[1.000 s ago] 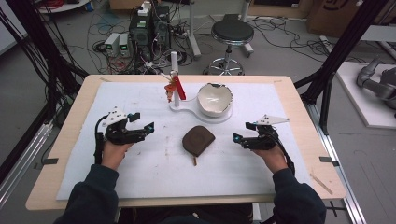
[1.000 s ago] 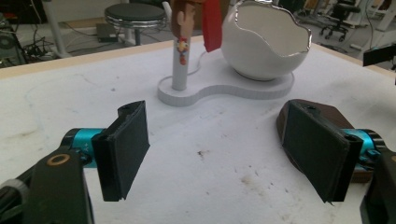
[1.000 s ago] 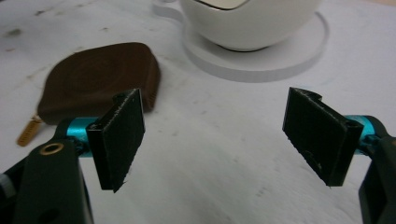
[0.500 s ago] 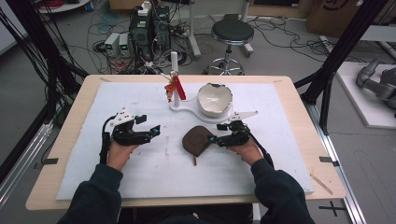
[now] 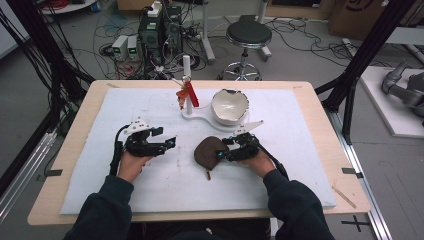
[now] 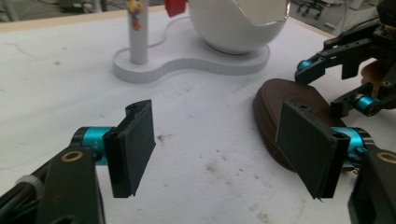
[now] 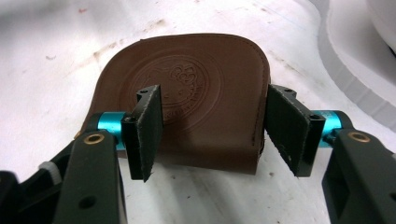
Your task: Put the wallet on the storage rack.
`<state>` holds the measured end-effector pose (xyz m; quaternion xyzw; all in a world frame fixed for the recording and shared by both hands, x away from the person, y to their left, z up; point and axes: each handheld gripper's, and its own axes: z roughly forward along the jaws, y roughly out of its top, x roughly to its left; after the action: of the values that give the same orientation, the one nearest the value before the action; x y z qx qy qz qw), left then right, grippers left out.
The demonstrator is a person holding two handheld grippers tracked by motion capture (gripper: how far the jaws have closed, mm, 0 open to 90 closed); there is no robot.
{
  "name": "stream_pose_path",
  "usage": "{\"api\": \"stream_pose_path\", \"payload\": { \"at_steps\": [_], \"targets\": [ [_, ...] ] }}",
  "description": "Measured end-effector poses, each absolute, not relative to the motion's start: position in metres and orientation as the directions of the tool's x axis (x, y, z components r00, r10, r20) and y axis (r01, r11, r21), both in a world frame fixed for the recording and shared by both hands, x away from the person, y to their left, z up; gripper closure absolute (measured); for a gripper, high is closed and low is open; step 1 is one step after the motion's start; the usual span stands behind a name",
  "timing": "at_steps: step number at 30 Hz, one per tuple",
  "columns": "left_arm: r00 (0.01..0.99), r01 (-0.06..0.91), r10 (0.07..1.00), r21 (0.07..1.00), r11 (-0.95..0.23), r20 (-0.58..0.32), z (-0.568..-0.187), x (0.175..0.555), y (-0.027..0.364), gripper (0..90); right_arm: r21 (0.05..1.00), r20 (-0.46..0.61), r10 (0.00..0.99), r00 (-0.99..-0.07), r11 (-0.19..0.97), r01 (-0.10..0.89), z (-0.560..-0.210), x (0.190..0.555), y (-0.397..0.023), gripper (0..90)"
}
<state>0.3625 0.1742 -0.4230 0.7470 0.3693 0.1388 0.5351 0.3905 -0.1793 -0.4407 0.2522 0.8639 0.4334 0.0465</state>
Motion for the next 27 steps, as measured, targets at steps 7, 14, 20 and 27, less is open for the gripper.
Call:
{"api": "stream_pose_path", "payload": {
  "at_steps": [7, 14, 20, 27],
  "targets": [
    [0.733, 0.428, 0.647, 0.881, -0.2, -0.209, -0.427, 0.363, 0.159, 29.6, 0.765, 0.006, 0.441, -0.898, 0.576, 0.288, -0.432, 0.376, -0.177, 42.7],
    [0.79, 0.444, 0.547, 0.874, -0.198, -0.277, -0.429, 0.362, 0.145, 30.9, 0.756, -0.073, 0.415, -0.907, 0.616, 0.221, -0.429, 0.37, -0.175, 43.9],
    [0.829, 0.453, 0.467, 0.86, -0.234, -0.309, -0.429, 0.358, 0.121, 30.9, 0.753, -0.082, 0.414, -0.906, 0.622, 0.216, -0.429, 0.369, -0.174, 44.5],
    [0.797, 0.512, 0.503, 0.814, -0.272, -0.334, -0.439, 0.361, 0.102, 26.5, 0.753, -0.089, 0.404, -0.911, 0.625, 0.204, -0.429, 0.367, -0.173, 45.5]
  ]
}}
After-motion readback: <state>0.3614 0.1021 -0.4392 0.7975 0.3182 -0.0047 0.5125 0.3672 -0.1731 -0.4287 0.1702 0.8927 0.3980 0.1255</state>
